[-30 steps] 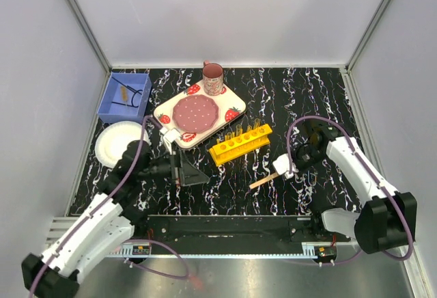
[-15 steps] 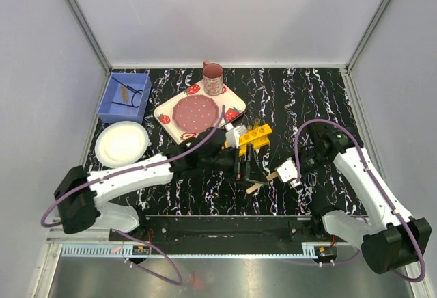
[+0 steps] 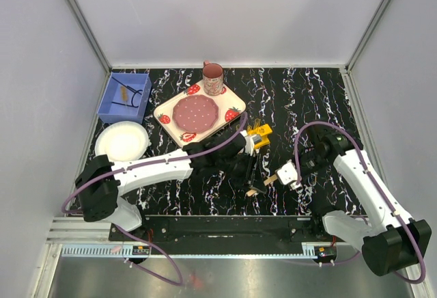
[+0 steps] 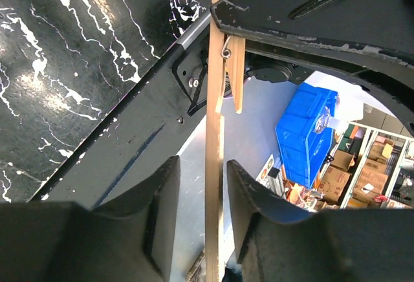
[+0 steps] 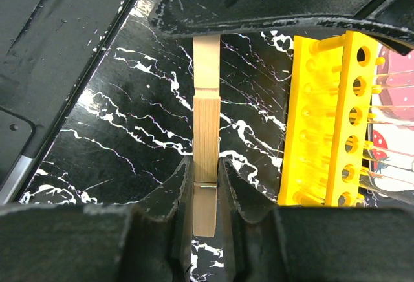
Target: Organize the chemistry lab equipment
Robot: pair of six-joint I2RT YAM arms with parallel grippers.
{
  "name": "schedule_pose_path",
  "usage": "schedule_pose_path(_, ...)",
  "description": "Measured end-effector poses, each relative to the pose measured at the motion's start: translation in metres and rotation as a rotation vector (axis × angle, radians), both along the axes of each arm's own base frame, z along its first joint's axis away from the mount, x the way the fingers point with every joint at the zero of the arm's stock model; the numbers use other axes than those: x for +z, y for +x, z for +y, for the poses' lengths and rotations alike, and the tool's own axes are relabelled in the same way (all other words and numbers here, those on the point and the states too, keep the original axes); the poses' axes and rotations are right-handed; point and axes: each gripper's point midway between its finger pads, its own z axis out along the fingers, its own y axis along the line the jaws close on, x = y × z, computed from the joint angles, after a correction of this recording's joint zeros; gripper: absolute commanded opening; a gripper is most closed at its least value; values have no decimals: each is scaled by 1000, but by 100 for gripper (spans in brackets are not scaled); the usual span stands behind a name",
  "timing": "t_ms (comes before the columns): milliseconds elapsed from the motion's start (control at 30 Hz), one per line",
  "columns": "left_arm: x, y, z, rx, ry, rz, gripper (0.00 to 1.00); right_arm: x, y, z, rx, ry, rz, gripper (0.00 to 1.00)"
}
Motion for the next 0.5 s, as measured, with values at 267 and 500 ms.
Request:
schedule_pose_path(267, 3, -1, 0, -32, 0, -19, 0, 0, -1, 0, 1, 3, -4, 29)
schedule_pose_path(500, 5, -2, 5, -51, -9, -59, 0, 11, -7, 7, 3, 66, -5, 77)
